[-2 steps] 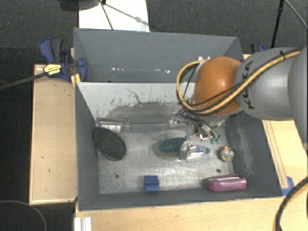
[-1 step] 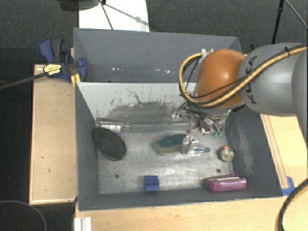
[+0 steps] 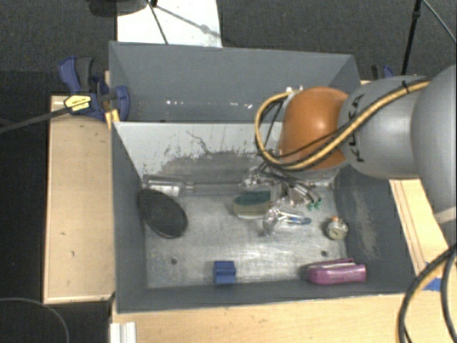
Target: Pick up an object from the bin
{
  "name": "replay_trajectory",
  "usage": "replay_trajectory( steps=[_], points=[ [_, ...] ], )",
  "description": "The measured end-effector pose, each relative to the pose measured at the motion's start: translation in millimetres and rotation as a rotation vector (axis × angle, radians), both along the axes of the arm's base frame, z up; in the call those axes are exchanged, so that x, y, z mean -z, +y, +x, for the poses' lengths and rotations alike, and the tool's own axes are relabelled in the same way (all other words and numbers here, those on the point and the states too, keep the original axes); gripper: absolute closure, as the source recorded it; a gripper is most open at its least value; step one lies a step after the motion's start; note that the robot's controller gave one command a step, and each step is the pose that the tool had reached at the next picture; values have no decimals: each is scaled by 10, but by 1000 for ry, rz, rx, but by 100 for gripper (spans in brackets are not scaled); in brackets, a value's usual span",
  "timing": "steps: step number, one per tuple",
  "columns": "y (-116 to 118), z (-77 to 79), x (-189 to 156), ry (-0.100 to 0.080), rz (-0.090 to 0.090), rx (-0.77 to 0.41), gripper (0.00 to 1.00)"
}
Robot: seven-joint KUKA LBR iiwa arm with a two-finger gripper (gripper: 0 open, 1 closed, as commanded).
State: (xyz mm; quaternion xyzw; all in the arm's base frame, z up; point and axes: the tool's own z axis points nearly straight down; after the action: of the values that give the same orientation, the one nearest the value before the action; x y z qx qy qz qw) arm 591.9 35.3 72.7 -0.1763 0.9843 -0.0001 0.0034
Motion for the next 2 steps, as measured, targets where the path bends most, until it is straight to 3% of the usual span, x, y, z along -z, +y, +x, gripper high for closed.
replay_trajectory(
  steps=[1, 2],
  points=[
    [0, 14, -19, 2, 0, 1, 0],
    [2, 31, -41, -3, 0, 2, 100]
  ],
)
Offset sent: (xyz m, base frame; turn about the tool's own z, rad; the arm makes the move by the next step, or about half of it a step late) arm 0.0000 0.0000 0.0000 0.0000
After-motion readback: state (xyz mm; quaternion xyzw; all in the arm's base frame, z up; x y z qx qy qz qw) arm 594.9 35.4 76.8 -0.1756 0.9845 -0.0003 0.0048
